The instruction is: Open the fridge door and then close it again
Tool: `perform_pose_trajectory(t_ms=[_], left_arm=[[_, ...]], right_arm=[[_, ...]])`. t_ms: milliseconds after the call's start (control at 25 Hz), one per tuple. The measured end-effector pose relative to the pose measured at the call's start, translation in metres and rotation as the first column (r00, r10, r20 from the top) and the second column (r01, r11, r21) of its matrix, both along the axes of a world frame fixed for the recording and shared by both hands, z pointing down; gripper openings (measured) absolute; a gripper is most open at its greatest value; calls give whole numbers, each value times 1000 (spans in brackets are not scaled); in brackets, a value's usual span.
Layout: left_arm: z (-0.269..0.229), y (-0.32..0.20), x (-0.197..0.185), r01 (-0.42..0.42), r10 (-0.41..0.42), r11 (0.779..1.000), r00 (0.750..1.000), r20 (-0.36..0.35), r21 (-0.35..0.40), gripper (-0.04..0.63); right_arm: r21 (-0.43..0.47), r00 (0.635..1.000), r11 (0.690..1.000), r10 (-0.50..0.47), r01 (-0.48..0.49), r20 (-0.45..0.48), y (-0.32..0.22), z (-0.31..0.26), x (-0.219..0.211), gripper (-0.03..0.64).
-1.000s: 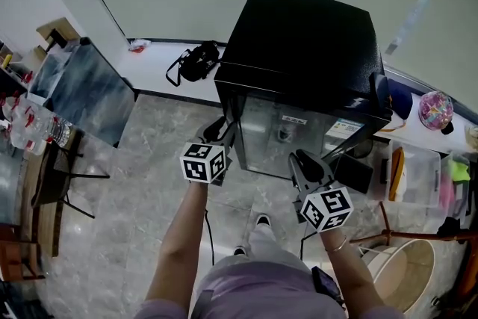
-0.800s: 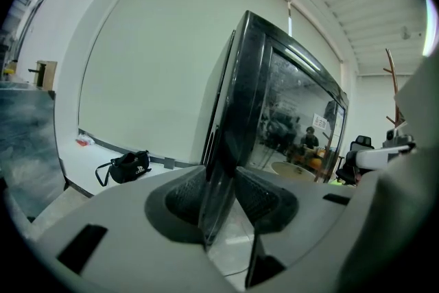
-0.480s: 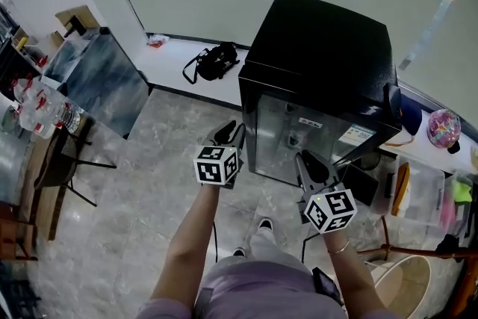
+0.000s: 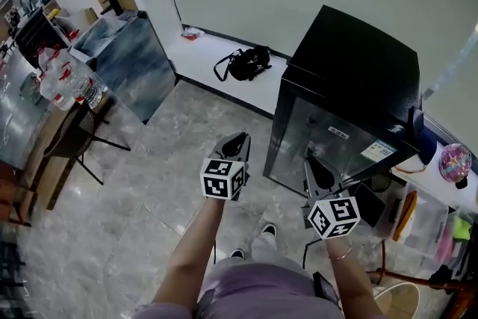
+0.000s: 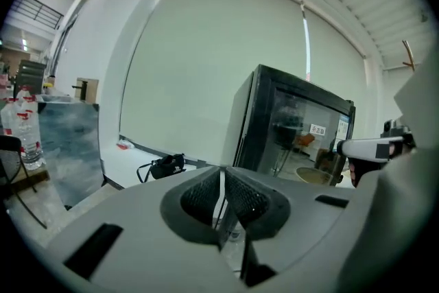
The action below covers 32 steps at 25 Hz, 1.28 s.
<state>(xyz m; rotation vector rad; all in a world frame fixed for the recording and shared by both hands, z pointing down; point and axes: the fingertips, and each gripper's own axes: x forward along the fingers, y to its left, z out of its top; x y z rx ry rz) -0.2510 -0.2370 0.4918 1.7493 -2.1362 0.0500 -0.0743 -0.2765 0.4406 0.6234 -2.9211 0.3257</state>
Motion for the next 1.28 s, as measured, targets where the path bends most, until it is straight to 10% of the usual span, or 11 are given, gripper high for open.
perform_pose_trajectory(t_ms=[640,1280], left_arm=[[-22,99,-27,186,-187,982,982,14,40,3],[-25,144,-22,249,-250,968,968,13,40,3]], right_arm=[[46,993,992,-116,116,-4,41,-16,-41,3],[39,999,999,-33,33,-7,41,-18,-31,2]])
